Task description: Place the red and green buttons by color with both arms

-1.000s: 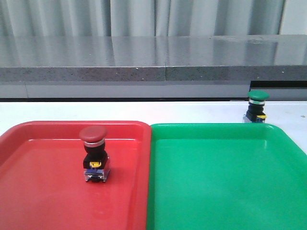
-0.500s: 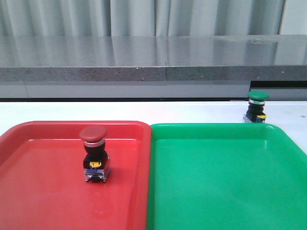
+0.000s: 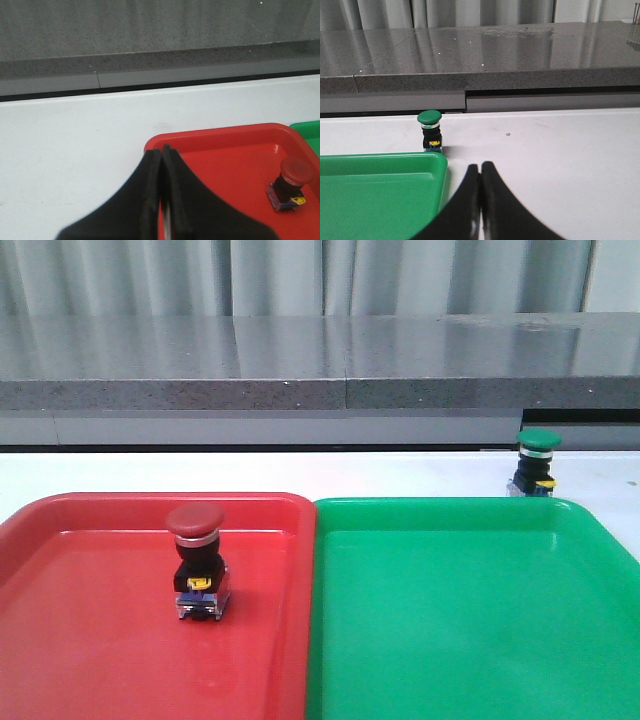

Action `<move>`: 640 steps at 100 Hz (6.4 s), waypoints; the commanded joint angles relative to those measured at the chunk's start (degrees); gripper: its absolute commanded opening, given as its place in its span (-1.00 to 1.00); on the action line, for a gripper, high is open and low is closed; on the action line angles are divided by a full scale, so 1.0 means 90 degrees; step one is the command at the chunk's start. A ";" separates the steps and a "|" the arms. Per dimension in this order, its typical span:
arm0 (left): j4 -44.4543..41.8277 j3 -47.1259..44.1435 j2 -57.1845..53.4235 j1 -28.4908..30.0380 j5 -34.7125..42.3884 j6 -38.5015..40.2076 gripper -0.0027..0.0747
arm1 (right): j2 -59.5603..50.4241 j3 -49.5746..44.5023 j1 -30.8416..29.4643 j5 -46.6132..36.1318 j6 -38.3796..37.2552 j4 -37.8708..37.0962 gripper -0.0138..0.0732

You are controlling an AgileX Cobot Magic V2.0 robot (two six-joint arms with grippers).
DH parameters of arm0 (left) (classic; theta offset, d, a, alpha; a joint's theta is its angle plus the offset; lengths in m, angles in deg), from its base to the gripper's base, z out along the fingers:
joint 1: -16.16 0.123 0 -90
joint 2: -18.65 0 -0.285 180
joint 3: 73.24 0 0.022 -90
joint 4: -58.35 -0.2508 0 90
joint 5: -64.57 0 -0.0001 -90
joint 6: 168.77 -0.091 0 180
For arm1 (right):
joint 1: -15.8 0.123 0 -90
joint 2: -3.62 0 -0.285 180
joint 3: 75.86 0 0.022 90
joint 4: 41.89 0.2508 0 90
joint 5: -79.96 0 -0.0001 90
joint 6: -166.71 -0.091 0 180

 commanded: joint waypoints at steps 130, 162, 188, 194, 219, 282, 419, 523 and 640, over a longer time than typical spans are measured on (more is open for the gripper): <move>0.1715 -0.2618 -0.2706 0.1752 0.2127 -0.1798 -0.98 | -0.0139 0.0124 0.0005 -0.0485 0.0060 0.0000 -0.83; 0.1715 -0.2618 -0.2706 0.1752 0.2127 -0.1798 -0.98 | -0.0139 0.0124 0.0005 -0.0485 0.0060 0.0000 -0.83; 0.1715 -0.2618 -0.2706 0.1752 0.2127 -0.1798 -0.98 | -0.0139 0.0124 0.0005 -0.0479 0.0060 0.0000 -0.83; 0.1715 -0.2618 -0.2706 0.1752 0.2127 -0.1798 -0.98 | -0.0134 0.0141 0.0005 -0.0479 0.0060 0.0000 -0.83; 0.1715 -0.2618 -0.2706 0.1752 0.2127 -0.1798 -0.98 | 0.0269 0.0879 0.0005 0.0447 0.0060 0.0000 -0.83; 0.1715 -0.2618 -0.2706 0.1752 0.2127 -0.1798 -0.98 | 0.3957 0.3596 0.0005 0.0782 0.0060 0.0000 -0.83; 0.1715 -0.2618 -0.2706 0.1752 0.2127 -0.1798 -0.98 | 1.0907 0.9137 0.0713 0.3878 0.0054 0.0868 0.59; 0.1715 -0.2618 -0.2706 0.1752 0.2127 -0.1798 -0.98 | 1.2726 1.0461 0.0720 0.4741 0.0054 0.0931 -0.29; 0.1715 -0.2618 -0.2706 0.1752 0.2127 -0.1798 -0.98 | 1.1075 1.0179 0.1818 0.5637 -0.0606 0.1376 -0.29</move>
